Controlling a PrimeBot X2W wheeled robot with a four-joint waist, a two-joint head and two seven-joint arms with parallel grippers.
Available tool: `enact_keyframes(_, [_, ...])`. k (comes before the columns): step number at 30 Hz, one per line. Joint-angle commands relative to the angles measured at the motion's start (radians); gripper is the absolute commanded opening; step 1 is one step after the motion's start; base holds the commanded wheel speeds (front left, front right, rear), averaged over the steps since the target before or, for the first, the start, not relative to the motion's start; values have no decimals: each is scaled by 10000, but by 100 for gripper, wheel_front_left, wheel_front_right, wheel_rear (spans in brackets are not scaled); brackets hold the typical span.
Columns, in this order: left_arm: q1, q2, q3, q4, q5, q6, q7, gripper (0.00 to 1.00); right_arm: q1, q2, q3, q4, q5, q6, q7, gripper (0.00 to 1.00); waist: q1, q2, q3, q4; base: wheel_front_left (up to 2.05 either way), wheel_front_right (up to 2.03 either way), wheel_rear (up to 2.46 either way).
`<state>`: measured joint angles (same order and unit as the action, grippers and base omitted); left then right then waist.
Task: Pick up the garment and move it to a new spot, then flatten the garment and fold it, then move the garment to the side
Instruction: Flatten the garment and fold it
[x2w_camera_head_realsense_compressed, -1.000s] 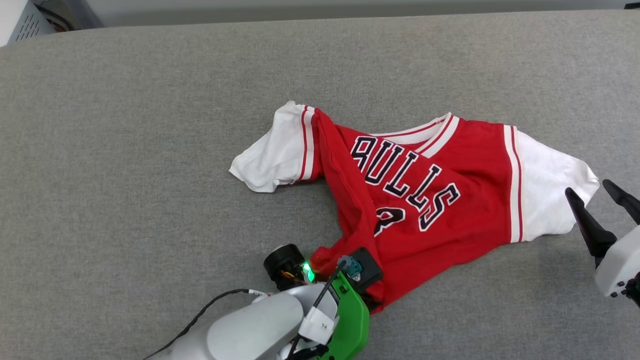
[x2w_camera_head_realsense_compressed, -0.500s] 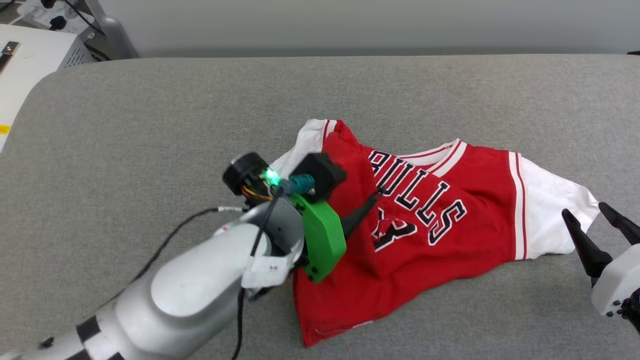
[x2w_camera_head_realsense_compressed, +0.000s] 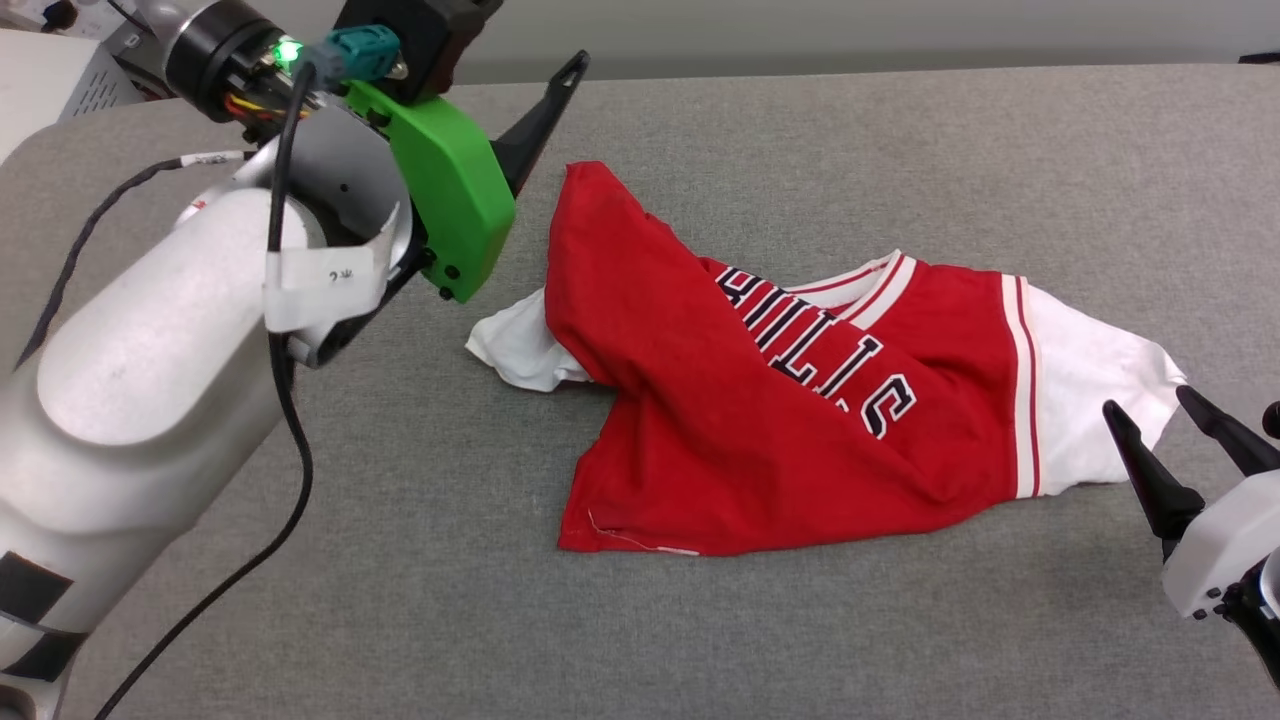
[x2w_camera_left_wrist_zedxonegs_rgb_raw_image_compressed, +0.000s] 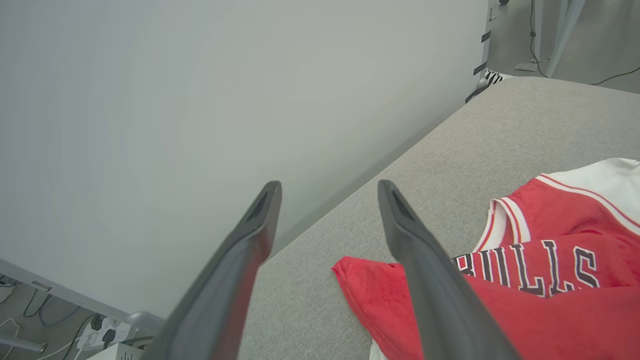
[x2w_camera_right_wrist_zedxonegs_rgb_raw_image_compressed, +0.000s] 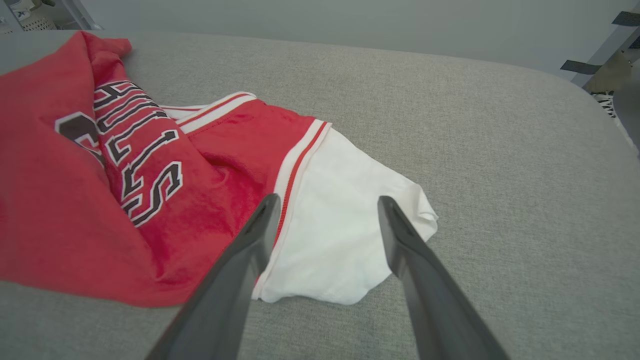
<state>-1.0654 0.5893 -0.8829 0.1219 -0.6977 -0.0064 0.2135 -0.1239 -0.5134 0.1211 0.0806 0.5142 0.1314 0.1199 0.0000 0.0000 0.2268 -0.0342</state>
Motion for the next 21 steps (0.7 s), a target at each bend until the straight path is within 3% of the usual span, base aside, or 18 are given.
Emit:
enact_keyframes(1, [-139, 138, -18, 210, -115, -102, 196, 100, -149, 43, -2, 7, -67, -7, -24, 100, 0, 0, 157, -155, 0, 0, 0])
enact_keyframes(7, [86, 412, -490, 1441, -760, -667, 1498, 100, -277, 46, -6, 8, -103, -7, -52, 100, 0, 0, 515, -345, 0, 0, 0])
enact_keyframes(12, [302, 309, -796, 2462, -2020, -1053, 2929, 100, -516, 39, 55, -72, -146, -7, 21, 100, 0, 0, 980, -487, 0, 0, 0])
enact_keyframes(21, [219, -17, -1700, 3657, -2890, -1234, 4152, 100, -1094, 66, 266, -169, -226, -7, 109, 100, 0, 0, 1698, -745, 0, 0, 0])
